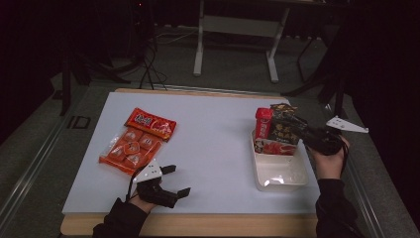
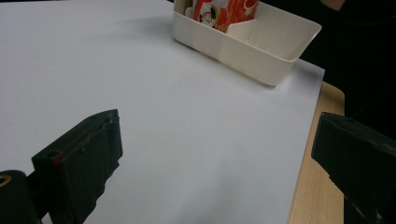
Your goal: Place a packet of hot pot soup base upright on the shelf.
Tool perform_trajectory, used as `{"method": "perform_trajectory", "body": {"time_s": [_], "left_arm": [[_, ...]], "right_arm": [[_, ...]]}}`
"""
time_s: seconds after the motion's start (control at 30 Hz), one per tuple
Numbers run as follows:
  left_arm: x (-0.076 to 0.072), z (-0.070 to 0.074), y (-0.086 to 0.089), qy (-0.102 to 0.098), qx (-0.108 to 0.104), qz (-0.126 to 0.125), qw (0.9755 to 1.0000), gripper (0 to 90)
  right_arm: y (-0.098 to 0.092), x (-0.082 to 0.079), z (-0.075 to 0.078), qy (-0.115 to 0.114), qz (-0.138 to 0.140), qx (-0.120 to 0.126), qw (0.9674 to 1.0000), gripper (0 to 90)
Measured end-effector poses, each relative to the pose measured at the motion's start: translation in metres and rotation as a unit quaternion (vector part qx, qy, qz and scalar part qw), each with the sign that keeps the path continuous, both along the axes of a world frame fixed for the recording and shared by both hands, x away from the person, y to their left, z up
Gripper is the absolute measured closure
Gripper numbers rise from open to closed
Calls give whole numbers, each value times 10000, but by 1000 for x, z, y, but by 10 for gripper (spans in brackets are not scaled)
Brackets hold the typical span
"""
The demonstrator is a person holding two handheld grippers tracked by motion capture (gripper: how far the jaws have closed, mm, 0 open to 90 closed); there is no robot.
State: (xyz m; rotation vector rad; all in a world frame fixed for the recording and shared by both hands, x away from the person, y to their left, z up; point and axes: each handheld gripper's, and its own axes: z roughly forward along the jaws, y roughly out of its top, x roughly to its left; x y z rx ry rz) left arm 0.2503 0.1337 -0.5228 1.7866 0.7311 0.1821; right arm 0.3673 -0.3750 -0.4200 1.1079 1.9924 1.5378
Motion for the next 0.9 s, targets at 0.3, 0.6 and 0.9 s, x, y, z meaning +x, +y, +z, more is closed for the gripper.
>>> {"method": "perform_trajectory", "body": {"time_s": [0.3,0.6,0.9], "left_arm": [[0,1,0,-45,29,-27,10000,25],[2,5,5,-12,-109,93,9999,45],[3,7,7,287,151,105,9994,58]], "right_arm": [[-3,-25,33,-507,-204,-65,9985,404],[10,-60,57,-674,-102,-76,9976,276],[35,-81,39,-386,218,168,9989,136]]}}
